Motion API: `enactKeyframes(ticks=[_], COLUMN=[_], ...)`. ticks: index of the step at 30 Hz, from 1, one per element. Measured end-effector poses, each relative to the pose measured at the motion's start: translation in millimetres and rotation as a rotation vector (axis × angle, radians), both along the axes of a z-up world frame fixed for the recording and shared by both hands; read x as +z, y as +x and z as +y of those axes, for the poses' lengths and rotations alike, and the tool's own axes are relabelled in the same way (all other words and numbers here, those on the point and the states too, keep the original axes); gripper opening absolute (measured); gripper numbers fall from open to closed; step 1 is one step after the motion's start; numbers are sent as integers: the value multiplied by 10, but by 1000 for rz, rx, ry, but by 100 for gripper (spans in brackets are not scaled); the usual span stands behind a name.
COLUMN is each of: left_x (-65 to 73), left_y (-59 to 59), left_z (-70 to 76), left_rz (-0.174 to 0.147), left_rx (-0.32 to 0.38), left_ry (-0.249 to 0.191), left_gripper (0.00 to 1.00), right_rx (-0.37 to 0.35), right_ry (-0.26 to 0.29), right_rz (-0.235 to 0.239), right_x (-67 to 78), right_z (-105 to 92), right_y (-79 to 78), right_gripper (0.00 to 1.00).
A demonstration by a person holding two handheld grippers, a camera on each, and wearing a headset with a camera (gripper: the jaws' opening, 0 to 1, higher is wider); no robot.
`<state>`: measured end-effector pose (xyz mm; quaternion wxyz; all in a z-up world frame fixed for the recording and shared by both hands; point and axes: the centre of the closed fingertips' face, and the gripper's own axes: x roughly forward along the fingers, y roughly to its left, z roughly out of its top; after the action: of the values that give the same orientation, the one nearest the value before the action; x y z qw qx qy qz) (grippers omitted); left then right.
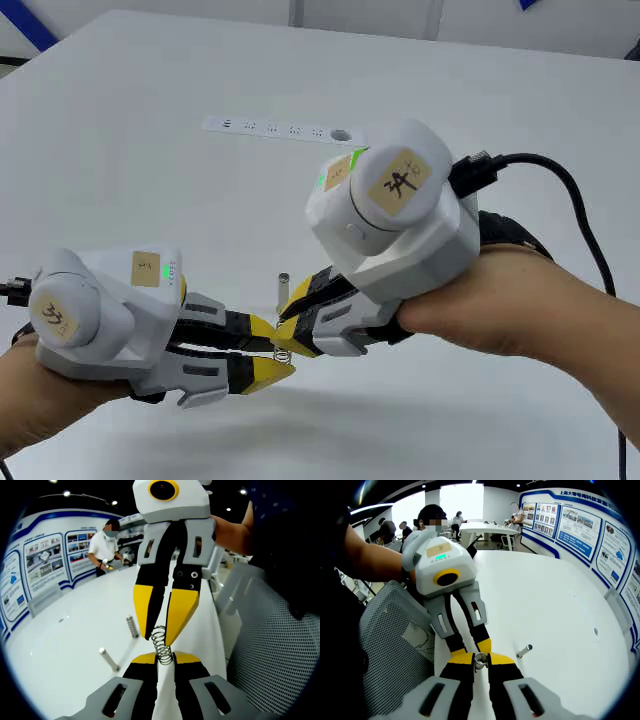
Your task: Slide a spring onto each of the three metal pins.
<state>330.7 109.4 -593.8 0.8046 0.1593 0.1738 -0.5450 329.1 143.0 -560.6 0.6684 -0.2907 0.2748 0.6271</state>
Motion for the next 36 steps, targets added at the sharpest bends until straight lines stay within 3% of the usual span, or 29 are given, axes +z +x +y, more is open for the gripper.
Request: enactKeyframes(ticks=[11, 16, 36], left_x=[28, 36, 108], left_y=[12, 25, 137], left_z=[-11, 6, 315], left_rz=[-9, 6, 28], left_rx=[13, 37, 205], left_ry=[-12, -34, -132], left_gripper=[12, 17, 37], right_rx=[-12, -26, -91], right_ry=[31, 32, 57], right_rz=[-9, -17, -51], right_x=[26, 27, 179], right_z=[28, 14, -57], right_y=[28, 87, 373], right_gripper=[11, 11, 11])
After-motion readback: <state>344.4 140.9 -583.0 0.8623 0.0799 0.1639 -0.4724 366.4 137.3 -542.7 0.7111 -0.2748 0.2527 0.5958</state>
